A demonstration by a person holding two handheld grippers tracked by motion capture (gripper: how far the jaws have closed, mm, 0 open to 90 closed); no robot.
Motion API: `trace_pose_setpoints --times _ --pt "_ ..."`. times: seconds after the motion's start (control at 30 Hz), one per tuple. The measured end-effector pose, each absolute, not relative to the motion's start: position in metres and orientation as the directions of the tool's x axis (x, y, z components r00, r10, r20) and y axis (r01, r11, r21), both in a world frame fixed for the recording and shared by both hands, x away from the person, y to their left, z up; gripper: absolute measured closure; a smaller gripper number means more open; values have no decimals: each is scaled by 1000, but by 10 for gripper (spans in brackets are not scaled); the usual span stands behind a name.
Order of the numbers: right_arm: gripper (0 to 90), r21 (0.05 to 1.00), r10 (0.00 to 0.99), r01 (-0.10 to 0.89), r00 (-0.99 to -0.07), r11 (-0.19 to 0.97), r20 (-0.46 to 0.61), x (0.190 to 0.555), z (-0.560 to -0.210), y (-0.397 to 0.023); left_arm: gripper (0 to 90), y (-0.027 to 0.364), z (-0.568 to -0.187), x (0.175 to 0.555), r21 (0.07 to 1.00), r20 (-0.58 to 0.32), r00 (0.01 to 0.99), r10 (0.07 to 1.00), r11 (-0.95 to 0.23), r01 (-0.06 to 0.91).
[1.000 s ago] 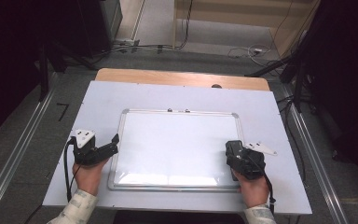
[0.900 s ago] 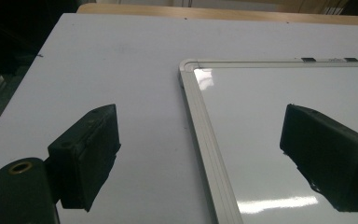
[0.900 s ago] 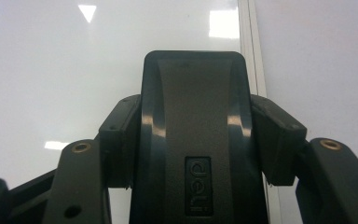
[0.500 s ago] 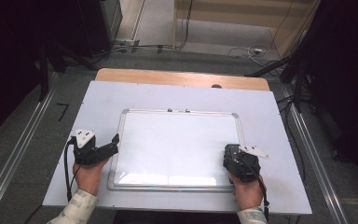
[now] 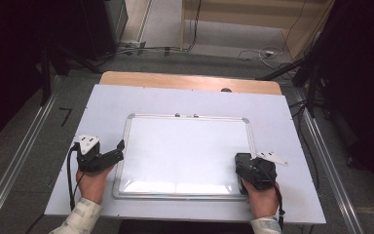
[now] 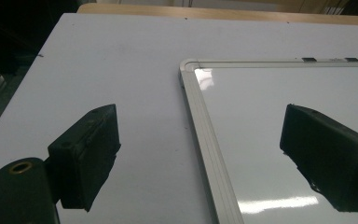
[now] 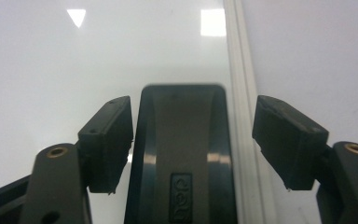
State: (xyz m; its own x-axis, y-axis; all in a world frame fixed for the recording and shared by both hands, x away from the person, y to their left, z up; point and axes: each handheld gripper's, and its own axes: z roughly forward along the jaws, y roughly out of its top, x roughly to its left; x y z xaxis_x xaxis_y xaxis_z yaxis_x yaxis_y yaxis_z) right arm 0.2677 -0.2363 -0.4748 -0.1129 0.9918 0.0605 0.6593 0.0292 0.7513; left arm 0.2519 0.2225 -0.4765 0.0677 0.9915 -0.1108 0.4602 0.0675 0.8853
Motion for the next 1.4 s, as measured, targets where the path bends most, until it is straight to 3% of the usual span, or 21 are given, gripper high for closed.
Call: trace_pose_setpoints --times 0.3,0.53,0.87,1.4 --pt "208 769 979 639 -169 22 113 274 -449 -256 123 223 -477 252 885 -106 66 992 64 462" --pt "187 780 973 621 -217 73 82 278 -438 -263 123 223 -478 253 884 -108 63 992 67 462" --pt "166 790 964 600 -262 125 47 269 -443 -270 123 222 -478 253 883 -99 68 993 56 467" --pt "159 819 967 555 -255 147 -1 263 -446 -293 123 221 -478 255 882 -101 70 992 56 469"
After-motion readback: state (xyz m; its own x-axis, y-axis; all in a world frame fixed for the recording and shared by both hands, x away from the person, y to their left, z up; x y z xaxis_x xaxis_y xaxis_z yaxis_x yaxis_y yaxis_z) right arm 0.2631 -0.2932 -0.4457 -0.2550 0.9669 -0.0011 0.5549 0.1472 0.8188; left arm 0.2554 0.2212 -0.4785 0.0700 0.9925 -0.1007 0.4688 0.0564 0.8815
